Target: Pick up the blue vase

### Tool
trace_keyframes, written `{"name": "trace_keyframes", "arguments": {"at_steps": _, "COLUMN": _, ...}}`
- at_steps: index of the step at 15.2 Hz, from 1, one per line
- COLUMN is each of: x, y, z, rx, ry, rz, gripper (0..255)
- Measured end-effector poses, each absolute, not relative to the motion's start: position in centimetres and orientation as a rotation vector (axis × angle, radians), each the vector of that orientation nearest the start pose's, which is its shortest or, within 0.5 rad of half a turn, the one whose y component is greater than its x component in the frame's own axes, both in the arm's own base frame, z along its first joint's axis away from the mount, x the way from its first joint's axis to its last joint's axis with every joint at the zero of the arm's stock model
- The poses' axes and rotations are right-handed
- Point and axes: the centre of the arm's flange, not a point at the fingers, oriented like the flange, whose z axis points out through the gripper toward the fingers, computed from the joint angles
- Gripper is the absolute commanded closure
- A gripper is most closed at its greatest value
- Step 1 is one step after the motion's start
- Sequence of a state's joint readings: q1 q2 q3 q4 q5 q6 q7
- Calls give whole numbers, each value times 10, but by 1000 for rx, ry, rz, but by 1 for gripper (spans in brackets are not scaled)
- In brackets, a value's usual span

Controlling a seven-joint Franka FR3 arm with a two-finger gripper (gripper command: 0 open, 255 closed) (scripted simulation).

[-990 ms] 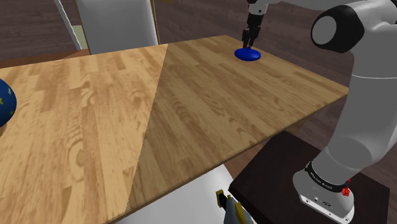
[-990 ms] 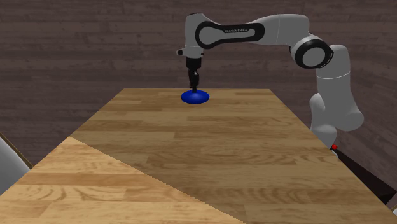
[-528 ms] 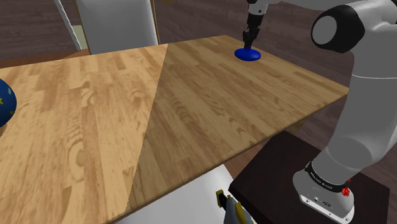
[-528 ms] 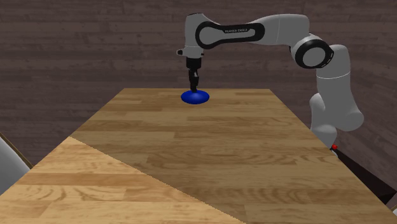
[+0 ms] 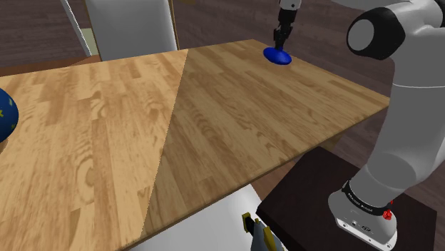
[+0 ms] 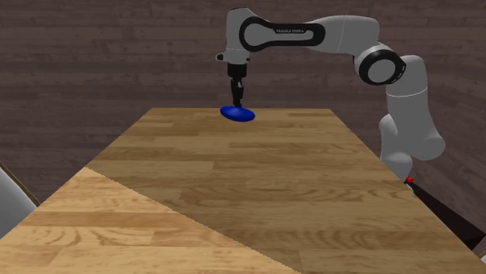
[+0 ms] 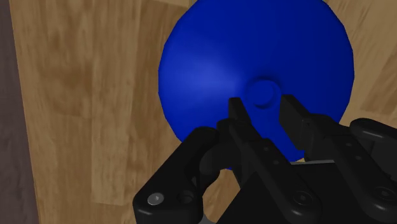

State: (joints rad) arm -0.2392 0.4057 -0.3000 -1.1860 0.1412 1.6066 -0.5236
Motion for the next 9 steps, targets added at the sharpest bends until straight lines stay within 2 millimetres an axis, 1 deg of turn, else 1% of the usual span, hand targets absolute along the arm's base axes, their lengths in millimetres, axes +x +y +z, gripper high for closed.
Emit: {"name": "trace_keyframes", "arguments": {"at_steps": 9, "x": 606, "y": -295, "z": 616, "rx": -3135, "ry": -10, "rz": -62, "gripper": 255}}
